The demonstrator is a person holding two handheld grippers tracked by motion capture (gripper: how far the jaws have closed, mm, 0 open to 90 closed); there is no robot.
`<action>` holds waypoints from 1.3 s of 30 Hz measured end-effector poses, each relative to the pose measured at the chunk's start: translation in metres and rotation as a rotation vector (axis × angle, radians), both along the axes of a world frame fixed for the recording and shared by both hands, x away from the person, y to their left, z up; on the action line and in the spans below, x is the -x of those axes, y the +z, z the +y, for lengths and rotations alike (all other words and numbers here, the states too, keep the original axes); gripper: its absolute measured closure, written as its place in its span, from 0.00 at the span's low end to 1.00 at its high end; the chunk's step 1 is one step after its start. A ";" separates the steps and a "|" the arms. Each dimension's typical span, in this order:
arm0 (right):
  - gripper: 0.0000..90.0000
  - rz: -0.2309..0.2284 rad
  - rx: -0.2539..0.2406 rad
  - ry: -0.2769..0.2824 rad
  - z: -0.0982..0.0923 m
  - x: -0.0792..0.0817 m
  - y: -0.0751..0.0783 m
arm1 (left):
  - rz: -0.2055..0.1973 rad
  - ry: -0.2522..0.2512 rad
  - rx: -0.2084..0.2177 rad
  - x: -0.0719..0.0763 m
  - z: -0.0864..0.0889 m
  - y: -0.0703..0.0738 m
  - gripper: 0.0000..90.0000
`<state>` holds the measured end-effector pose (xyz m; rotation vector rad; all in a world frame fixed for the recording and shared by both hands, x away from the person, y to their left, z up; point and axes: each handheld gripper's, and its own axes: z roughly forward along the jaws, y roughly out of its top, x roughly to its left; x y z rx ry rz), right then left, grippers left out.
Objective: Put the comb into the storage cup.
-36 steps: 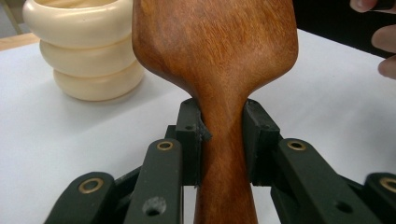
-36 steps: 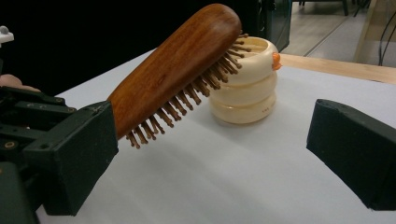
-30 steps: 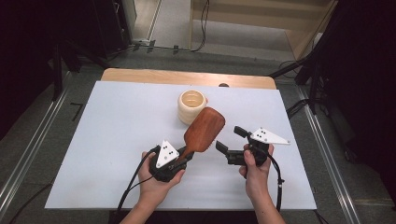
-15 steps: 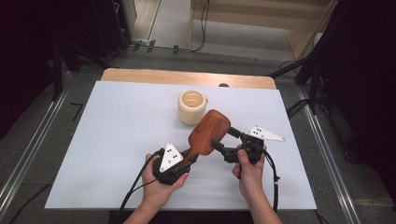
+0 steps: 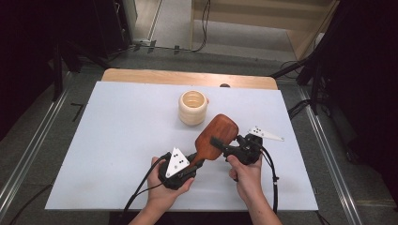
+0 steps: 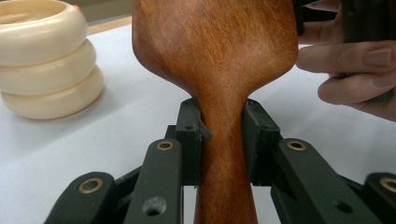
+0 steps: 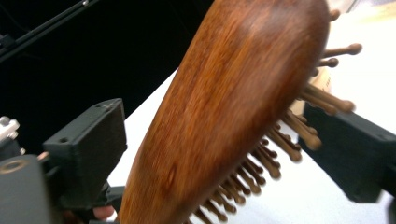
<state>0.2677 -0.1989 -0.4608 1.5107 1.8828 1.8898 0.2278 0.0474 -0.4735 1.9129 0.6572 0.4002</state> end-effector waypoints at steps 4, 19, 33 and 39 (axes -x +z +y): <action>0.15 0.053 -0.027 -0.011 -0.001 -0.002 -0.003 | -0.003 -0.008 -0.002 0.002 -0.003 -0.001 0.80; 0.41 0.167 -0.205 0.055 -0.007 -0.007 -0.014 | -0.004 -0.010 -0.019 0.003 -0.006 -0.007 0.80; 0.58 0.153 -0.263 0.105 -0.010 -0.003 -0.017 | 0.071 -0.069 0.024 -0.003 -0.008 -0.011 0.72; 0.59 0.088 -0.179 0.094 -0.007 0.002 -0.011 | 0.074 -0.069 0.046 -0.005 -0.006 -0.008 0.47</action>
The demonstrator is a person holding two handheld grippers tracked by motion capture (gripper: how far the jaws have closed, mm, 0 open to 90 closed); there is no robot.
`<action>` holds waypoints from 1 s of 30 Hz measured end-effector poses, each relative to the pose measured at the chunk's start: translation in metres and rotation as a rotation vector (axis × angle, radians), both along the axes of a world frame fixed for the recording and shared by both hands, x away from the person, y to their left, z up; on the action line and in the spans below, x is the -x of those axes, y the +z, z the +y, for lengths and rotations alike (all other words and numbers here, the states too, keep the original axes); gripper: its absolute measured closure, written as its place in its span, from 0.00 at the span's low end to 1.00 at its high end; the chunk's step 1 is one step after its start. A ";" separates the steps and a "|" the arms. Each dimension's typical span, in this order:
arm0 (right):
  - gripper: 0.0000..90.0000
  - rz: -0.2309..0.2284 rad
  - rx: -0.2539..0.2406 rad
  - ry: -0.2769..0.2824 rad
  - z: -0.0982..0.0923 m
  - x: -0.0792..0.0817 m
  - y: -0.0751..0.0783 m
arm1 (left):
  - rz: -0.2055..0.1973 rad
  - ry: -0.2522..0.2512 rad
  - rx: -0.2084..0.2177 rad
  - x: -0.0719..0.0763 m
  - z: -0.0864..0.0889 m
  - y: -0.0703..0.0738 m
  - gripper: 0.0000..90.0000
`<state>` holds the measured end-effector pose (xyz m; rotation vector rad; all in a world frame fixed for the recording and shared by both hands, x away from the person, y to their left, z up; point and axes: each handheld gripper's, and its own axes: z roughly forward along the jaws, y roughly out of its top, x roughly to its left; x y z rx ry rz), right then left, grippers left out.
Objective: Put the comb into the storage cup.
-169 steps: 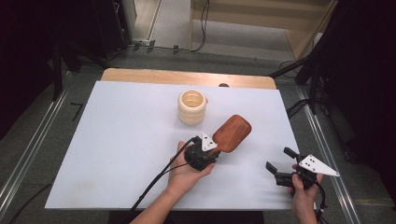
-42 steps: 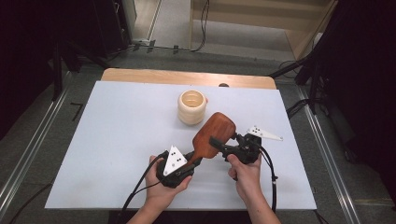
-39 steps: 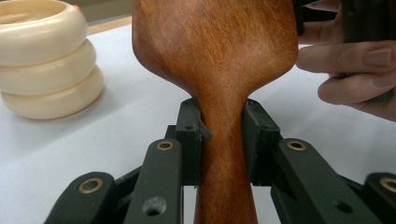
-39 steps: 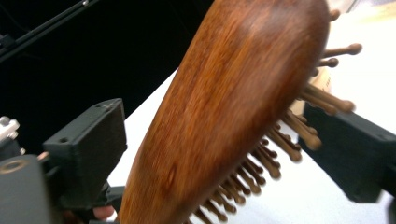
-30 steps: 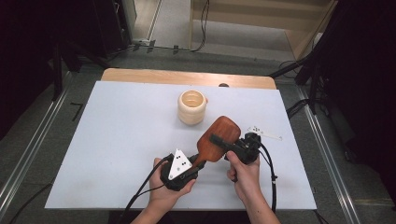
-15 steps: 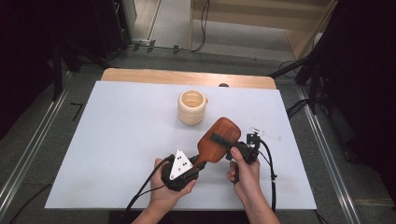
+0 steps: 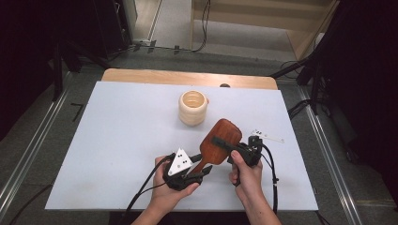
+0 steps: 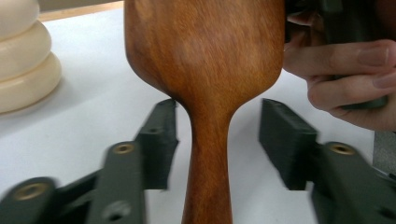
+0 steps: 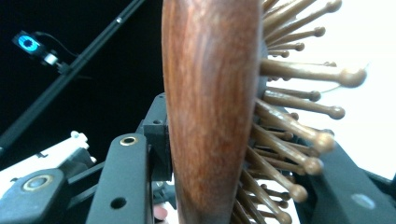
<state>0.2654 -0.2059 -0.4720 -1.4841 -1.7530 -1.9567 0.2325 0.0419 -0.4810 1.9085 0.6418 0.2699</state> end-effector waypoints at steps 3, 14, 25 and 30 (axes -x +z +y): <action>0.59 -0.022 0.011 -0.001 0.000 0.002 0.004 | 0.003 0.004 0.007 -0.002 0.002 0.001 0.28; 0.59 -0.107 0.021 -0.019 -0.004 0.006 0.011 | -0.015 0.012 0.107 -0.010 0.030 0.005 0.00; 0.59 -0.164 0.086 -0.042 -0.004 0.012 0.017 | -0.053 0.061 0.118 -0.011 0.063 0.003 0.00; 0.59 -0.173 0.097 -0.054 -0.006 0.013 0.020 | -0.058 0.098 0.114 -0.013 0.080 0.002 0.00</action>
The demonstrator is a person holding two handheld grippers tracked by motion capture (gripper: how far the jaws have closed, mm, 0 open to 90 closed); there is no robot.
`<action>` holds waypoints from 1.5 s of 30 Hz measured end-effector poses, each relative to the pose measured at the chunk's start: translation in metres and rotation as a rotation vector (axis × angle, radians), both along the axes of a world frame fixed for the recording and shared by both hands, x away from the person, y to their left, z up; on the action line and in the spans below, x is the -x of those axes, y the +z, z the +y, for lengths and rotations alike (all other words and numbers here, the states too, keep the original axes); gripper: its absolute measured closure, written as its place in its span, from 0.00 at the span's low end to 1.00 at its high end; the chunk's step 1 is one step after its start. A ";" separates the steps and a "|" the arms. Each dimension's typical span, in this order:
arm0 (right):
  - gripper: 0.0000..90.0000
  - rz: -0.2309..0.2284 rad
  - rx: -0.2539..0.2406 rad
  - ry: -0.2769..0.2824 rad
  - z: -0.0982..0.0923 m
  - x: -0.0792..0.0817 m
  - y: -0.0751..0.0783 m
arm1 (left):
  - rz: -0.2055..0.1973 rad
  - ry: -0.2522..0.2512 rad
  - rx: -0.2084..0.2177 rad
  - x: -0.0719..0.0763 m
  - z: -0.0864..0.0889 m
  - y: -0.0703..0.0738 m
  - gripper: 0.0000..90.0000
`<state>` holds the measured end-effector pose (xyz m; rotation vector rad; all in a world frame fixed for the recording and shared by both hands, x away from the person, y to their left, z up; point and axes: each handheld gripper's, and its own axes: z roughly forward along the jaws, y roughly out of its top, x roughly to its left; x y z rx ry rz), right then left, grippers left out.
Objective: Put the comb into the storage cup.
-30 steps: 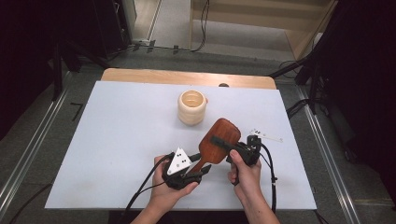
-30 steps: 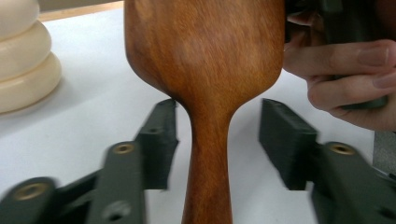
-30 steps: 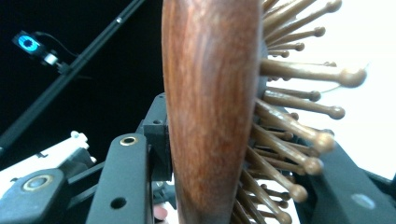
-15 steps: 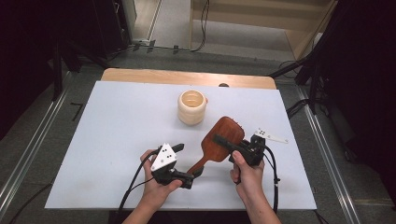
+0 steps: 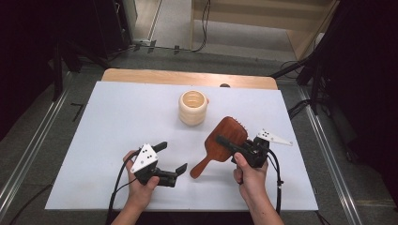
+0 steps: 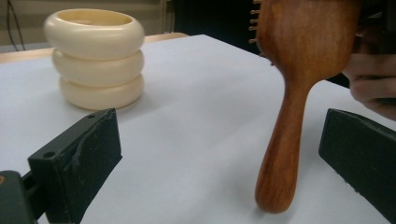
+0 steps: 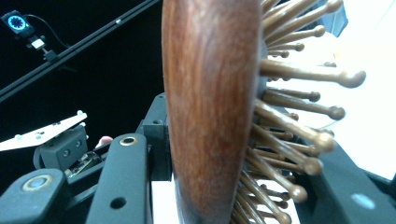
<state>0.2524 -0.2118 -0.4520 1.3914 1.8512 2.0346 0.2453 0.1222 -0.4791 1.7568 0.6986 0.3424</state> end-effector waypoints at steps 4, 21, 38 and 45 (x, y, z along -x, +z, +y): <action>0.59 -0.012 0.014 -0.006 -0.003 0.000 0.003 | -0.006 0.019 0.002 0.001 0.016 -0.001 0.00; 0.59 -0.039 0.046 -0.030 -0.007 -0.004 0.011 | -0.010 0.105 0.003 0.003 0.073 -0.004 0.00; 0.59 -0.052 0.072 -0.036 -0.003 -0.015 0.019 | -0.019 0.188 0.011 0.009 0.123 -0.001 0.00; 0.59 -0.054 0.078 -0.034 0.000 -0.019 0.023 | -0.027 0.206 0.011 0.010 0.136 -0.001 0.00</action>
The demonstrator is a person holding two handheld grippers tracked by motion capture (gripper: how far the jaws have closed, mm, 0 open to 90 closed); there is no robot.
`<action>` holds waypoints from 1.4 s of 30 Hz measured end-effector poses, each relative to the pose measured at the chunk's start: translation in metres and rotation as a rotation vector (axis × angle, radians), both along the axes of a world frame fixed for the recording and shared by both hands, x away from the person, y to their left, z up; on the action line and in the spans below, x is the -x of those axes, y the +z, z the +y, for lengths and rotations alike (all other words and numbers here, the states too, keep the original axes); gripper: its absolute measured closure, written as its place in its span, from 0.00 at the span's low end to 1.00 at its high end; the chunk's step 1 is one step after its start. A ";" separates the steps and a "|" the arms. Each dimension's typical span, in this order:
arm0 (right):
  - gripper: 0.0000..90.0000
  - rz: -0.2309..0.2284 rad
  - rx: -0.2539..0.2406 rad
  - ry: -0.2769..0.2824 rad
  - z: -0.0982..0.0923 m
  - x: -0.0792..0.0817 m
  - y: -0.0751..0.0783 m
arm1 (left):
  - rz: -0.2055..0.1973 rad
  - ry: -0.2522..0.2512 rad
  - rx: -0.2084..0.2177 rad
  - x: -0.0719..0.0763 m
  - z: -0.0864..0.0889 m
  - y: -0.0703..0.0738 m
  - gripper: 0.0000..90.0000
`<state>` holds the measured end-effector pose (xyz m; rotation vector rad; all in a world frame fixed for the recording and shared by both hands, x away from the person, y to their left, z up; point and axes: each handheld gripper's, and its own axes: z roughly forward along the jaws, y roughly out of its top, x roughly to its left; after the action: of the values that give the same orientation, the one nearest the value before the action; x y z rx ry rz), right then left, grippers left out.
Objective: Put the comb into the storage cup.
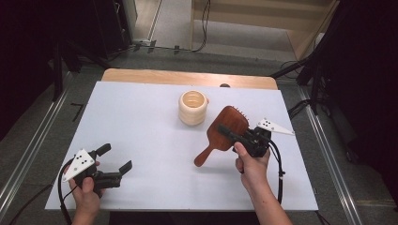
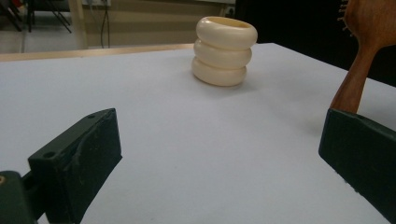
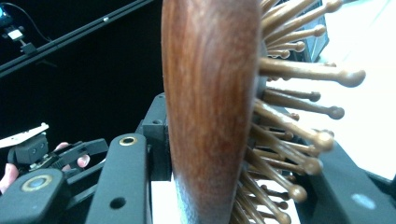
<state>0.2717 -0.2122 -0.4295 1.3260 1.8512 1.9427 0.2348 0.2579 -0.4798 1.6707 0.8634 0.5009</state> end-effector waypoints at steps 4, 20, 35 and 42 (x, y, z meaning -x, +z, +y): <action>0.59 0.000 -0.003 0.002 0.001 -0.004 0.002 | 0.003 0.008 -0.001 0.000 0.005 -0.001 0.00; 0.59 -0.026 0.006 0.001 -0.003 -0.015 0.013 | 0.003 0.045 -0.010 0.002 0.027 -0.005 0.00; 0.59 -0.055 0.015 -0.029 -0.008 -0.028 0.031 | -0.004 0.049 0.011 0.004 0.028 -0.010 0.00; 0.59 -0.069 0.020 -0.045 -0.012 -0.035 0.040 | -0.006 0.066 0.003 0.004 0.027 -0.010 0.00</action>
<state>0.3063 -0.2241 -0.3893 1.2669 1.7895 1.9177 0.2306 0.2851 -0.4900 1.6415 0.9164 0.5494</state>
